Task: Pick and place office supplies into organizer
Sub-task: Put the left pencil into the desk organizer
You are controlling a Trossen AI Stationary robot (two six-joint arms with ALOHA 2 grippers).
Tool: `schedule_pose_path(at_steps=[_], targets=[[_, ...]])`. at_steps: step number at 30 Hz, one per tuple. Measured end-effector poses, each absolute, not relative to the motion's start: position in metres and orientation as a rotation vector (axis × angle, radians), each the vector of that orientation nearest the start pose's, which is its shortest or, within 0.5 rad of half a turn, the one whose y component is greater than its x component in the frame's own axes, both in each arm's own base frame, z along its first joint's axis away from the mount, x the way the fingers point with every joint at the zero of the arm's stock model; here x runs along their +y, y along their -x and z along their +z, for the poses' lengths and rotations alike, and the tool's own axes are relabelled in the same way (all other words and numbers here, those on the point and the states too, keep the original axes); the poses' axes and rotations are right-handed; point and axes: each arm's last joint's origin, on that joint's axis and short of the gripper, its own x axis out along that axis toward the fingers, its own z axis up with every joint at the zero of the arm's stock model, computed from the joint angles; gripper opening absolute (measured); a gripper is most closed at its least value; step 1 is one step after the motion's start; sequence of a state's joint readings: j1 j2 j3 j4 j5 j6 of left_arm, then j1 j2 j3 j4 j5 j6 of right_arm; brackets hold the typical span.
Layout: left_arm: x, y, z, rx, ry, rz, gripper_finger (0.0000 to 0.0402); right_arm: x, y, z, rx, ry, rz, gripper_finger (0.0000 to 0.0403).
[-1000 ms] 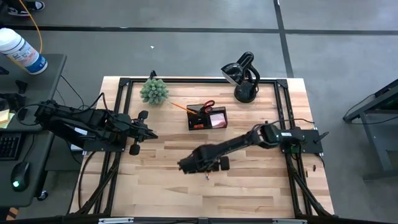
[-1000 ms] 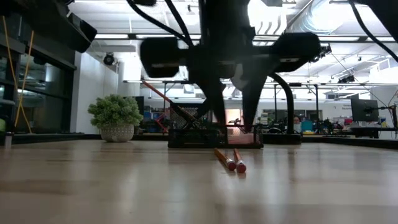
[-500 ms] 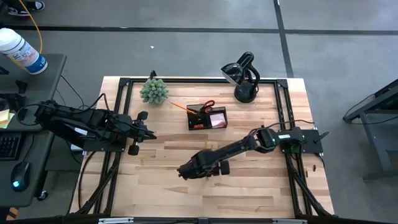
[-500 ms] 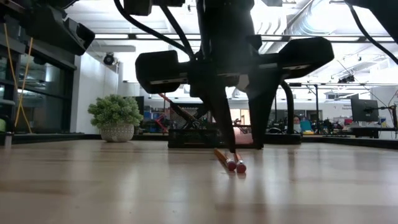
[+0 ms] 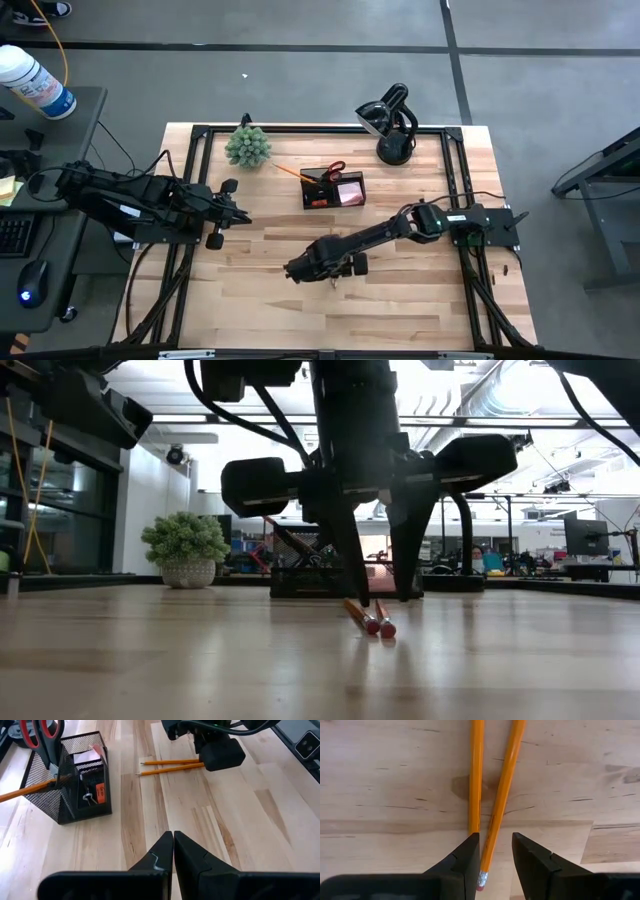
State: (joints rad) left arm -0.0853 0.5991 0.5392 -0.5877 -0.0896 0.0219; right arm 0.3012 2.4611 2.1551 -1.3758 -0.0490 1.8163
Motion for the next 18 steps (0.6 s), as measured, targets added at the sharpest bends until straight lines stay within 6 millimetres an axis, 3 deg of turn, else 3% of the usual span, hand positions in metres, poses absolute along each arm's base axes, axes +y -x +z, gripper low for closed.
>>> schedule_pose_path(at_steps=[18], targets=[[-0.0083,-0.1269,0.2395,0.644,-0.078,-0.003,0.0005,0.1396,-0.444,0.157,1.338,-1.092,-1.239,0.011]])
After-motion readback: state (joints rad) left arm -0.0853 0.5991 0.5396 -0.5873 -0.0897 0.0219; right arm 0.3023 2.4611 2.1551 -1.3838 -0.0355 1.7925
